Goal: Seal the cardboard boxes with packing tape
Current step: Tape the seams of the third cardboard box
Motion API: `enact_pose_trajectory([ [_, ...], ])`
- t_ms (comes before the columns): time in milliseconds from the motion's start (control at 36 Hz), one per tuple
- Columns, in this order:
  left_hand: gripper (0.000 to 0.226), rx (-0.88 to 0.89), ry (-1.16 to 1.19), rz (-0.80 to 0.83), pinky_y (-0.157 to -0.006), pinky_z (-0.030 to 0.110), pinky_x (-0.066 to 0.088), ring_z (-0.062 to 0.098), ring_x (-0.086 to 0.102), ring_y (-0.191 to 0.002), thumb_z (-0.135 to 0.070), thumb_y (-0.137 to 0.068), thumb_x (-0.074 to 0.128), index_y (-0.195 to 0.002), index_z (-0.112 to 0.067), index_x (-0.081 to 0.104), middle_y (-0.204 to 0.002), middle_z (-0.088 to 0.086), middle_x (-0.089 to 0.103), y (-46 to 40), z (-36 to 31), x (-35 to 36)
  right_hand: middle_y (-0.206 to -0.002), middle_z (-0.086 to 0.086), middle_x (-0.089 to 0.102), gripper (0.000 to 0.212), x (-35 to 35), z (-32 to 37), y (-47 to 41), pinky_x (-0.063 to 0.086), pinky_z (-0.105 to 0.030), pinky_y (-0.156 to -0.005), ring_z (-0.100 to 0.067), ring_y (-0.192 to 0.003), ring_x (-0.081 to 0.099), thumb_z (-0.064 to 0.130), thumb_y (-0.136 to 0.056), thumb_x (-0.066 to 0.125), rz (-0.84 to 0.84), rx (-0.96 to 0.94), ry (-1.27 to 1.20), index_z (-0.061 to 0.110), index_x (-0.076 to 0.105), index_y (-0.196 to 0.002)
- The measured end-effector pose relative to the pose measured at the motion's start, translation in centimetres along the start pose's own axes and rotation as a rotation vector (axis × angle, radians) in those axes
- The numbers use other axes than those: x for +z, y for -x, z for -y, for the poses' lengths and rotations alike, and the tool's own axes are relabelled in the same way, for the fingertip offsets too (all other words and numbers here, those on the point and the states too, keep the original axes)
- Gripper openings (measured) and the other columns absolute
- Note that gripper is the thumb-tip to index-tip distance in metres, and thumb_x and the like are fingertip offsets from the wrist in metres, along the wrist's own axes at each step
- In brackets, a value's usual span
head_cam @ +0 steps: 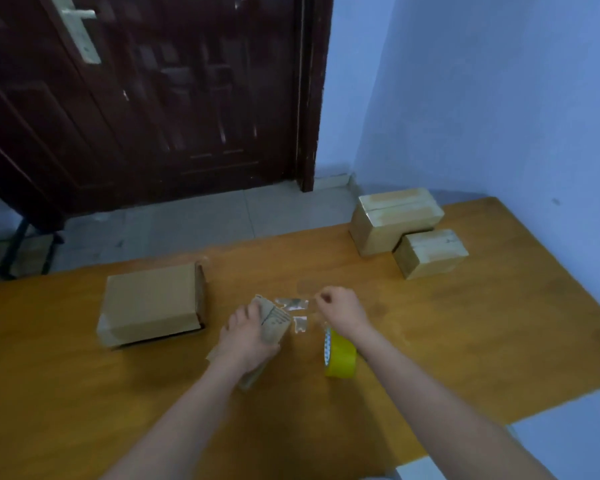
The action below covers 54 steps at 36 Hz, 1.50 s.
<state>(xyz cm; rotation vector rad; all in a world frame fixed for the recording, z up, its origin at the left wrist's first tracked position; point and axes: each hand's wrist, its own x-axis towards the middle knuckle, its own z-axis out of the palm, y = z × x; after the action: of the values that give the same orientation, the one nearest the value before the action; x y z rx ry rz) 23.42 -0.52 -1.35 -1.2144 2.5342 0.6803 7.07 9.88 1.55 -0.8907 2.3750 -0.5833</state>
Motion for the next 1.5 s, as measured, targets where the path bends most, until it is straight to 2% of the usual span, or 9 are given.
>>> enact_pose_trajectory([
  [167,0.097,0.202,-0.118,0.126,-0.116,0.048,-0.013,0.019,-0.004,-0.147,-0.04,-0.079,0.069,-0.151,-0.026,0.006,-0.16,-0.001,0.002,-0.5,-0.7,-0.7,-0.081,-0.01,0.059,0.027,-1.8,-5.2,-3.9,0.038,-0.029,-0.068,-0.029,-0.086,0.055,0.02,-0.095,0.045,0.073,0.288,-0.139,0.004,0.06,-0.079],
  [306,0.098,0.305,-0.158,0.171,-0.113,0.041,-0.016,0.016,-0.01,-0.146,-0.023,-0.078,0.071,-0.151,-0.027,0.005,-0.16,-0.005,-0.005,-1.5,-1.3,-1.3,-0.108,-0.015,0.055,0.036,-0.1,-6.4,-6.4,0.036,-0.024,-0.066,-0.028,-0.102,0.055,0.018,-0.1,0.042,0.304,0.372,-0.095,-0.005,0.052,-0.125],
  [417,0.101,0.332,-0.161,0.193,-0.113,0.038,-0.014,0.015,-0.01,-0.146,-0.023,-0.077,0.071,-0.151,-0.026,0.003,-0.16,-0.006,-0.006,-1.7,-1.1,-1.3,-0.08,-0.007,0.053,0.017,1.5,-6.3,-7.4,0.038,-0.024,-0.059,-0.017,-0.069,0.049,0.014,-0.098,0.044,0.364,0.391,-0.075,0.006,0.057,-0.091],
  [583,0.102,0.369,-0.148,0.217,-0.115,0.035,-0.014,0.012,-0.01,-0.146,-0.024,-0.075,0.07,-0.151,-0.027,0.003,-0.16,-0.009,-0.005,-1.9,-0.6,-0.8,-0.129,-0.014,0.057,0.036,2.9,-5.6,-8.6,0.044,-0.031,-0.091,-0.028,-0.116,0.055,0.022,-0.093,0.058,0.439,0.318,0.056,0.002,0.059,-0.123],
  [889,0.081,0.301,-0.044,0.156,-0.118,0.038,-0.001,0.018,-0.003,-0.147,-0.045,-0.088,0.057,-0.151,-0.026,0.01,-0.16,-0.002,0.001,-2.3,-2.0,-1.4,-0.13,-0.018,0.055,0.036,3.9,-6.0,-8.4,0.043,-0.032,-0.094,-0.031,-0.12,0.053,0.016,-0.092,0.059,0.317,0.315,0.033,0.0,0.055,-0.124],
  [1056,0.055,0.318,0.096,-0.01,-0.117,0.032,0.013,0.016,0.011,-0.144,-0.032,-0.096,0.05,-0.145,-0.016,0.031,-0.155,0.0,0.023,-2.4,-4.1,-1.7,-0.102,-0.015,0.066,0.011,3.9,-7.0,-5.3,0.045,-0.031,-0.079,-0.03,-0.1,0.061,0.005,-0.09,0.051,0.131,0.21,-0.085,0.009,0.061,-0.087],
  [1222,0.04,0.218,0.336,-0.098,-0.105,0.028,0.029,0.022,0.038,-0.131,-0.02,-0.096,0.054,-0.133,-0.006,0.047,-0.134,0.007,0.049,-3.1,-6.9,-0.6,-0.07,-0.003,0.056,0.034,2.8,-8.4,-2.0,0.04,-0.022,-0.059,-0.016,-0.063,0.053,-0.007,-0.084,0.057,-0.046,0.136,-0.452,0.021,0.05,-0.069],
  [1417,0.077,0.127,0.605,0.133,-0.101,0.039,0.043,0.023,0.05,-0.119,-0.028,-0.078,0.077,-0.14,-0.008,0.036,-0.131,0.011,0.052,-3.0,-8.9,0.8,-0.061,0.004,0.053,0.038,1.9,-7.6,1.2,0.039,-0.02,-0.06,-0.002,-0.057,0.048,-0.013,-0.079,0.054,-0.117,0.018,-0.59,0.023,0.05,-0.068],
  [1500,0.073,0.096,0.828,0.214,-0.084,0.027,0.05,0.019,0.053,-0.107,-0.013,-0.078,0.077,-0.137,-0.01,0.035,-0.123,0.008,0.053,-2.9,-9.5,0.5,-0.064,0.007,0.055,0.038,1.1,-7.2,2.1,0.038,-0.018,-0.061,-0.002,-0.061,0.048,-0.011,-0.078,0.056,-0.14,-0.033,-0.564,0.025,0.05,-0.066],
])
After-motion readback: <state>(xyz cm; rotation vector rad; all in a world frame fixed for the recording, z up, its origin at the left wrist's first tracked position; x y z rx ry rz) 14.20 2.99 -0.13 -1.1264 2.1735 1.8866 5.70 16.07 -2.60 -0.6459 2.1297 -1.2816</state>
